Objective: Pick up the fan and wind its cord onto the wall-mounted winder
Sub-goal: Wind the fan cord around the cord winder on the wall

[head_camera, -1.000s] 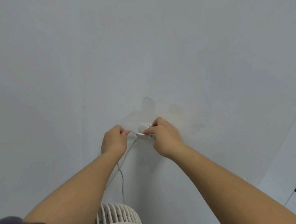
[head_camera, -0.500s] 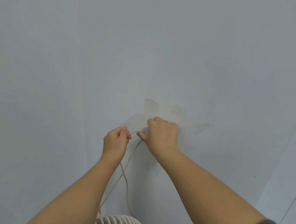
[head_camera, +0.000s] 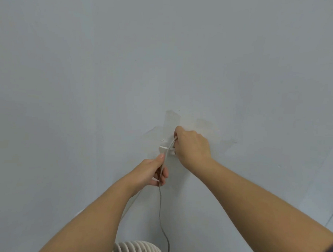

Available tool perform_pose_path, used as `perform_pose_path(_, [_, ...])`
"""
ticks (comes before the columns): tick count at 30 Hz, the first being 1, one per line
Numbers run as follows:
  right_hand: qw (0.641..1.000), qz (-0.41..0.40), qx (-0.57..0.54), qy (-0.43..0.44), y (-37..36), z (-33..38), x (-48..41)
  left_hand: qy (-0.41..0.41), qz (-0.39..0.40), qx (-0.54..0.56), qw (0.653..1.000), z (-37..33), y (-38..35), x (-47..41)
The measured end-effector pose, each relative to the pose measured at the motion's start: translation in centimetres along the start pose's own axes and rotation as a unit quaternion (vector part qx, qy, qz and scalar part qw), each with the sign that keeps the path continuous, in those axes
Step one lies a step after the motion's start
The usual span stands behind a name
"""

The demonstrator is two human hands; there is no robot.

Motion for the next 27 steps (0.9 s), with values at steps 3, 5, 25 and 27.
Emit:
perform_pose_path(3, [0.998,0.019,-0.056,0.013,0.1,-0.6,0.2,0.025,0.03,-0.029,0.999,0.6,0.0,0.1])
perform_pose_path(5, [0.997,0.023,-0.069,0.027,0.1,-0.9,0.4,0.028,0.022,-0.047,0.998,0.8,0.3,0.1])
perform_pose_path(25, [0.976,0.093,0.001,0.197,1.4,-3.0,1.1,-0.124,-0.146,-0.232,0.954,-1.2,0.2,-0.2])
perform_pose_path(27, [0.971,0.092,0.022,0.218,1.6,-3.1,1.3,-0.134,-0.147,-0.233,0.952,-1.4,0.6,-0.2])
Point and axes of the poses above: each hand's wrist, its own x-axis away from the middle knuckle, its own y-axis out of the back of the hand, z = x × y, the point moved 5 cm from there along -x, towards the middle knuckle
